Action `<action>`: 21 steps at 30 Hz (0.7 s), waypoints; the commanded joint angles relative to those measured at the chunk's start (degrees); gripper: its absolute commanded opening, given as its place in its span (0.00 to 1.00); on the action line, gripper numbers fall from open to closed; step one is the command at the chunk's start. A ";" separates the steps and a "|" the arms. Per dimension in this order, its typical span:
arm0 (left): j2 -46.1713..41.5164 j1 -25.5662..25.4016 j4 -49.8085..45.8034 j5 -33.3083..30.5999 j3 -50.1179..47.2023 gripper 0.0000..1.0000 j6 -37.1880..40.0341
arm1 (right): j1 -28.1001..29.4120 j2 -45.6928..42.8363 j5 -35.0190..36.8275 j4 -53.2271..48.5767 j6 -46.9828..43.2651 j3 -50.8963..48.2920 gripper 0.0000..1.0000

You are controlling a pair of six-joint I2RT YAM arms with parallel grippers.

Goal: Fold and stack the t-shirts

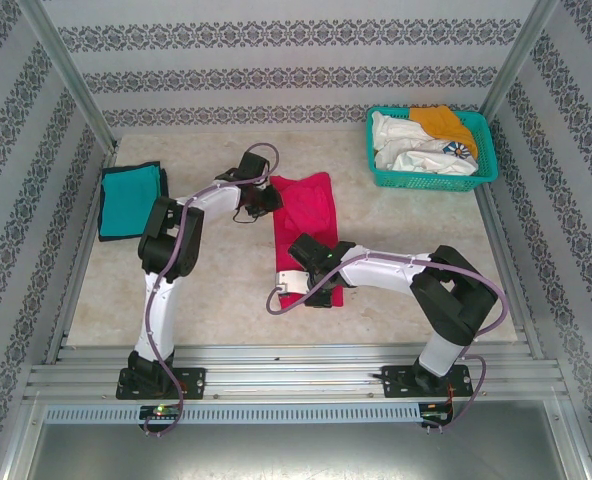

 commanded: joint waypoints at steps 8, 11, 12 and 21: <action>1.48 -0.48 -3.50 -0.89 -5.69 0.00 2.71 | 1.99 -6.27 -7.23 -9.63 2.17 1.61 0.00; -1.32 -0.98 -0.58 -0.23 -11.96 0.00 2.22 | 3.09 -8.08 -7.25 -12.63 2.98 2.52 0.00; -2.03 -1.13 0.21 0.15 -13.75 0.00 2.06 | 3.26 -8.61 -7.24 -13.57 3.07 3.04 0.00; -7.67 -1.70 6.70 4.83 -28.62 0.00 -0.44 | 3.32 -13.36 -4.53 -25.22 -1.22 14.21 0.00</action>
